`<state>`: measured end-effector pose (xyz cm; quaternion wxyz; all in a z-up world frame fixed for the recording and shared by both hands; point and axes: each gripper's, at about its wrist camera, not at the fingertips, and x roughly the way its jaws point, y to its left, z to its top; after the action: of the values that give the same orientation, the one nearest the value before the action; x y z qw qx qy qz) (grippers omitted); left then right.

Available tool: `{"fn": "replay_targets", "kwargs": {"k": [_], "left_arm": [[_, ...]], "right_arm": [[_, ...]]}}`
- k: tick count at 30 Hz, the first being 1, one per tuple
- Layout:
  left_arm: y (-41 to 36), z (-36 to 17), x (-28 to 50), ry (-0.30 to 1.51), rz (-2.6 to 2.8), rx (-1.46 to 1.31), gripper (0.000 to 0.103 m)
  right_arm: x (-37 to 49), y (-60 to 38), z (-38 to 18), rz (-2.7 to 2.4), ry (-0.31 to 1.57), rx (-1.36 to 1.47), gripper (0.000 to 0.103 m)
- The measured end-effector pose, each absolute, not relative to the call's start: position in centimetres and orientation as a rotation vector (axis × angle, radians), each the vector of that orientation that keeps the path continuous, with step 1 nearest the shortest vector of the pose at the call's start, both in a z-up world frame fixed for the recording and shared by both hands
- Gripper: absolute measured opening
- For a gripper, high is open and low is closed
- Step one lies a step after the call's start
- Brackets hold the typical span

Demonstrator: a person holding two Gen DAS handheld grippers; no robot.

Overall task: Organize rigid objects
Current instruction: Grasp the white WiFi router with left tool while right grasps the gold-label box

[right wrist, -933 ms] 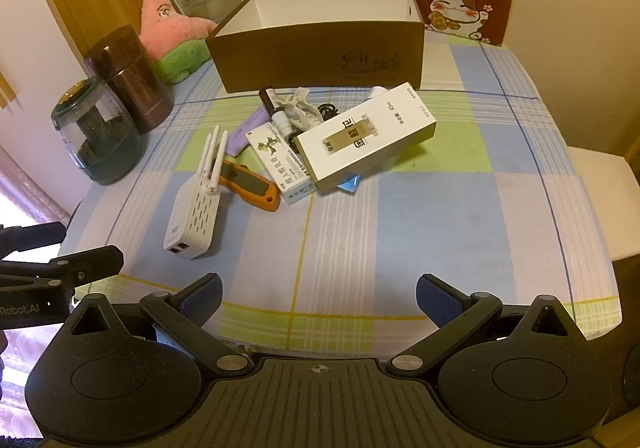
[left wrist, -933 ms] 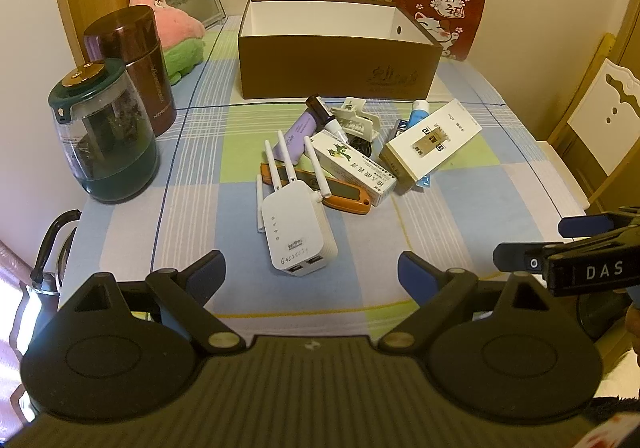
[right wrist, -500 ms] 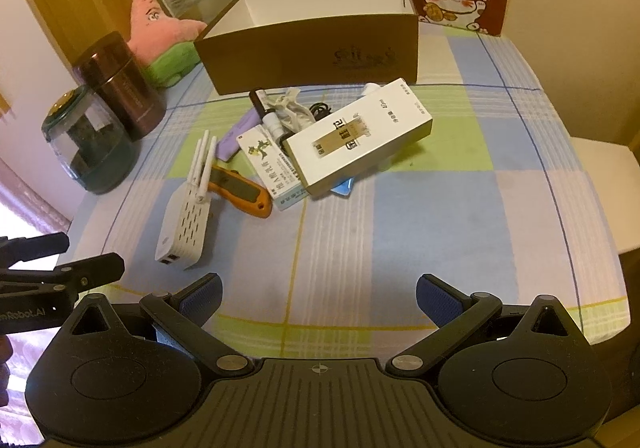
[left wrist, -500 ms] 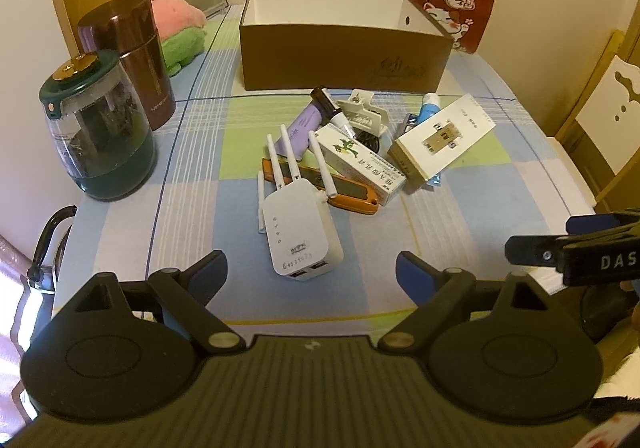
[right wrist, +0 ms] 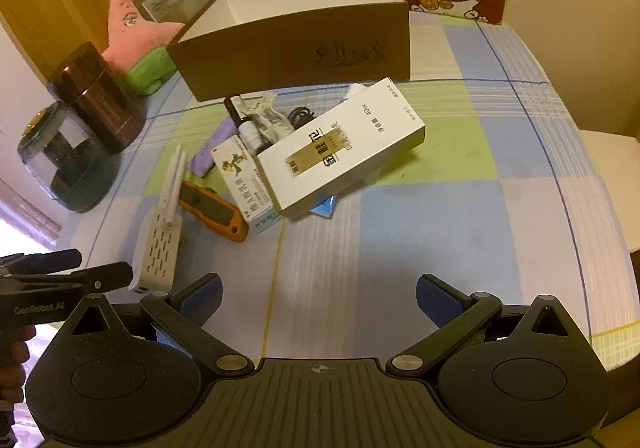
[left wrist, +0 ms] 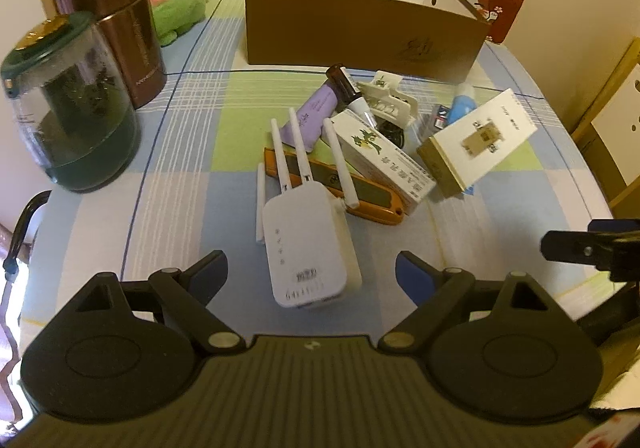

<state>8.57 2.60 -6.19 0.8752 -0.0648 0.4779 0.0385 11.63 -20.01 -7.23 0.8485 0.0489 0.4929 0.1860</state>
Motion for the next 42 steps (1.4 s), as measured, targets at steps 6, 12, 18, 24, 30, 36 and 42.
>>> {"fn": "replay_targets", "kwargs": {"k": [6,12,18,24,30,36,42], "left_arm": [[3.3,-8.5,10.7,1.049,0.068,-0.163,0.076],[3.9,-10.3,12.2,1.088,0.057,-0.195,0.072],[4.7,-11.2,13.3,1.101,0.042,-0.247,0.065],[4.8,-11.5,13.8,1.099,0.040,-0.255,0.062],[3.8,-11.3,13.8,1.090,0.071,-0.176,0.061],[3.6,-10.8,13.0,1.083,0.122,-0.120,0.060],[4.3,-10.4,12.3,1.071,0.192,-0.107,0.060]], "right_arm": [[13.6,-19.8,-8.2,0.381,1.059,0.082,0.101],[15.0,-19.7,-9.1,0.378,1.082,0.076,0.101],[16.1,-19.7,-9.6,0.380,1.101,0.073,0.101],[16.9,-19.6,-9.8,0.384,1.112,0.065,0.101],[17.4,-19.7,-9.7,0.394,1.109,0.059,0.101],[18.5,-19.9,-9.2,0.406,1.056,0.049,0.101],[20.7,-20.3,-8.0,0.409,0.984,0.056,0.101]]}}
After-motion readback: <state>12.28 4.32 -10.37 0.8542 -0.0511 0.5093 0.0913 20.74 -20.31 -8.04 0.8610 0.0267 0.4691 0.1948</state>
